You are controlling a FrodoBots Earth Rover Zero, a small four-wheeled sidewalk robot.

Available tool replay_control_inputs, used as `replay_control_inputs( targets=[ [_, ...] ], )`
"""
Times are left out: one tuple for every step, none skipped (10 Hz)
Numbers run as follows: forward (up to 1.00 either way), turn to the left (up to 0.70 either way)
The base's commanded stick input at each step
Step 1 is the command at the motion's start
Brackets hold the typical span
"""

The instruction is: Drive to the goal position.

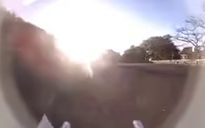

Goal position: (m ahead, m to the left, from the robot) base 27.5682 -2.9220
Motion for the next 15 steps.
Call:
replay_control_inputs(
  targets=[
    [0.5, 0.0],
    [0.5, -0.02],
    [0.5, -0.24],
    [0.5, -0.45],
    [0.5, -0.34],
    [0.5, -0.14],
    [0.5, 0.0],
    [0.5, 0.0],
    [0.5, -0.06],
    [0.5, -0.42],
    [0.5, -0.24],
    [0.5, 0.0],
    [0.5, 0.0],
    [0.5, -0.49],
    [0.5, -0.39]
  ],
)
